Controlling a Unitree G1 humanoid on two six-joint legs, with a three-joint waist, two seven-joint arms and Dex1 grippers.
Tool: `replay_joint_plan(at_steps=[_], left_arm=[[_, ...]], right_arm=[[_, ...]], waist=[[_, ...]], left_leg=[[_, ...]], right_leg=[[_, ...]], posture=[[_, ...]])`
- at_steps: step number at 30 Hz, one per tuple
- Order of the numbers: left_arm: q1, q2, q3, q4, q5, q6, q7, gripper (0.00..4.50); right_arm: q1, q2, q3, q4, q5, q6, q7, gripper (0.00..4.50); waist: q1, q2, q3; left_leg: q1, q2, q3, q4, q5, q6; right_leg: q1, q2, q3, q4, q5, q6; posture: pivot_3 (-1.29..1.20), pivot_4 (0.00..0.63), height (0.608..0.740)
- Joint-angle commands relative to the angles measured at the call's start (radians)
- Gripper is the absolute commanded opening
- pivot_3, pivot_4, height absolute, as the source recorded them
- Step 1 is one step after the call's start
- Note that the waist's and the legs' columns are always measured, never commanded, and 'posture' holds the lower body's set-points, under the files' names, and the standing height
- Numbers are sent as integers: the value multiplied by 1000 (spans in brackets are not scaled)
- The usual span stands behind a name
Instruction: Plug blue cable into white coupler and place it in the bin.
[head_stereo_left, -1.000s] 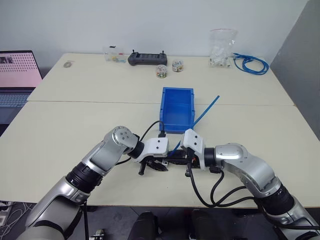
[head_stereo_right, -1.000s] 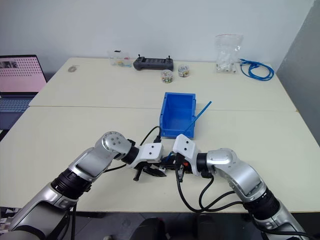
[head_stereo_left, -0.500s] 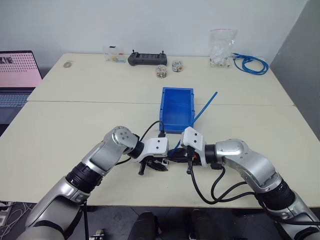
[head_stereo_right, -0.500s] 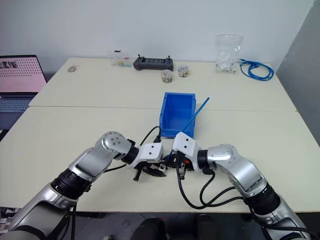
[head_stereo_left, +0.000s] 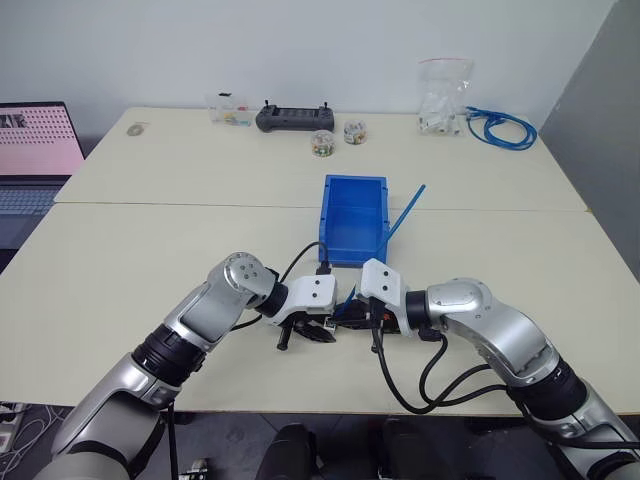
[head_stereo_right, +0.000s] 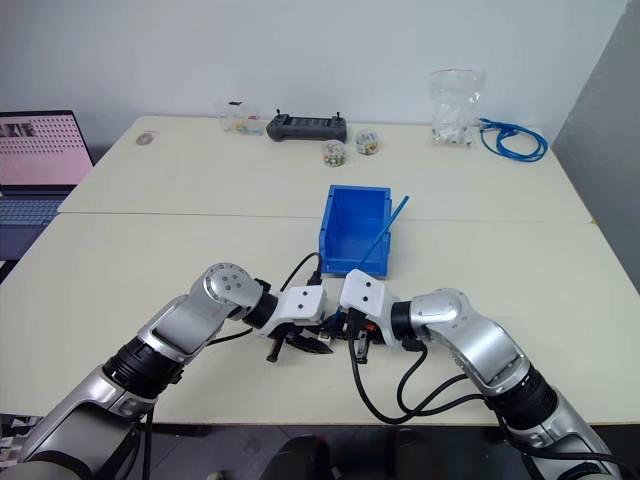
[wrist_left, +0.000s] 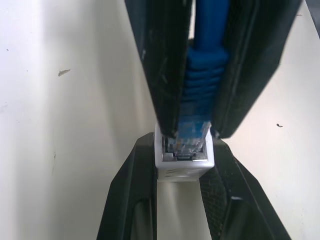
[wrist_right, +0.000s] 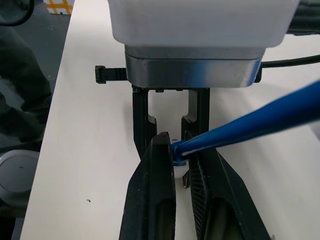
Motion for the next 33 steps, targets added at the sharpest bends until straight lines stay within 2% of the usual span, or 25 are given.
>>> replay_joint_plan(at_steps=[1,7,19,24,26,27,30,33], left_arm=[[28,-10,-47,29,38,22,2,790],[29,-15,-47,29,37,25,4,790],[32,-22,-38,23,34,40,11,790],[43,-31,-14,32,43,18,49,790],[53,-38,10,39,33,4,69,1515],[59,-41,29,36,21,4,76,1564],[84,-35,85,8,-16,28,85,2186],[148,35,176,-70,-80,68,74,2713]], right_arm=[[-24,2,28,11,-10,11,32,109],[-41,34,59,34,5,30,54,109],[25,38,139,204,-42,-12,130,108],[21,69,62,183,-15,-16,106,108],[10,79,14,161,-3,-18,91,108],[3,85,-14,148,1,-18,77,108],[-6,98,-72,108,20,1,44,108],[-11,104,-146,33,69,62,3,108]], waist=[[0,0,-2],[0,0,-3],[-10,3,-18],[-13,3,-24],[-14,3,-24],[-14,3,-24],[-14,3,-23],[-18,3,-20]], left_leg=[[0,0,0,0,0,0],[2,0,0,0,0,0],[22,0,1,-4,-1,1],[25,0,0,-5,-1,2],[25,0,0,-5,-1,2],[25,0,0,-4,-1,2],[25,0,0,-4,-1,1],[23,1,0,-4,-1,1]], right_leg=[[0,0,0,0,0,0],[1,0,0,0,0,0],[21,0,1,-3,-5,5],[24,0,1,-4,-6,5],[24,0,1,-3,-6,5],[25,0,0,-4,-6,5],[24,0,0,-3,-6,5],[22,-1,1,-3,-6,5]], posture=[[0,150,740],[0,150,740],[0,150,740],[0,150,740],[0,150,740],[0,150,740],[0,150,740],[0,150,740]])
